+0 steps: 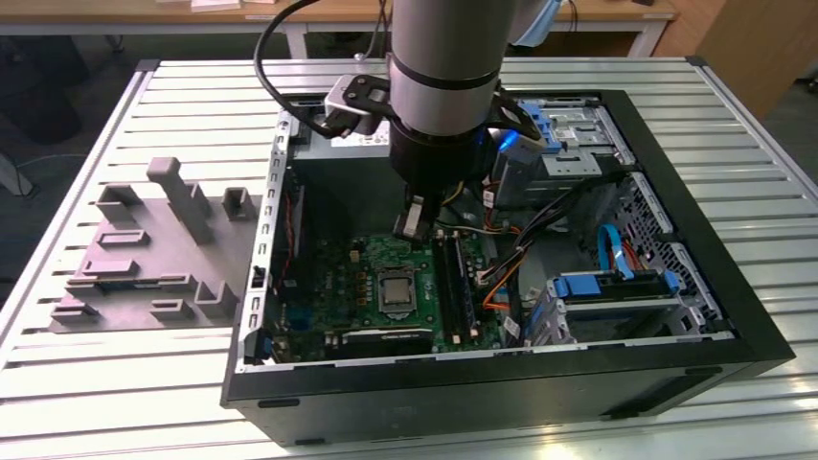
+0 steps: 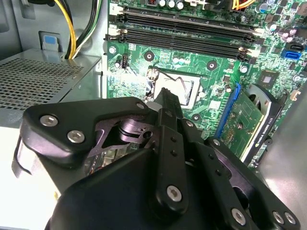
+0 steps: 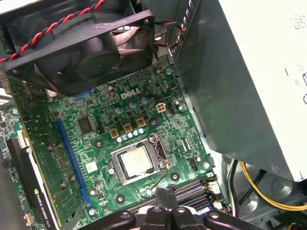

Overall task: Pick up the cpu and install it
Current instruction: 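Install the first cpu locking lever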

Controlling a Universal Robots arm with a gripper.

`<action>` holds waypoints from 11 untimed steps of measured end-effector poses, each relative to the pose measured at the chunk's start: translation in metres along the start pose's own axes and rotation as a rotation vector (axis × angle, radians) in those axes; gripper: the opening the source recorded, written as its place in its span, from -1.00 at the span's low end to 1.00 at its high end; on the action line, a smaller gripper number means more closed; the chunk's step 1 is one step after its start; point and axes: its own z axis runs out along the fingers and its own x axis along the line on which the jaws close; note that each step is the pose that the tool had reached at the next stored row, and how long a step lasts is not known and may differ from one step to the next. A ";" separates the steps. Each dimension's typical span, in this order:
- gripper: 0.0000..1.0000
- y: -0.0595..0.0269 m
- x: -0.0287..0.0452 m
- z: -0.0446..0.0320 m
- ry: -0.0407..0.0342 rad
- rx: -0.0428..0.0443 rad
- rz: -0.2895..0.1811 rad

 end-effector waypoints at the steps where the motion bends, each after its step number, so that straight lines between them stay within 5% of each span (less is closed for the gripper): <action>1: -0.79 0.0000 0.0000 0.0001 0.0000 0.0000 -0.001; 5: -0.79 -0.0007 -0.0001 0.0032 0.0020 -0.0013 -0.047; 11: -0.79 -0.0031 -0.0004 0.0141 0.0021 -0.0013 -0.047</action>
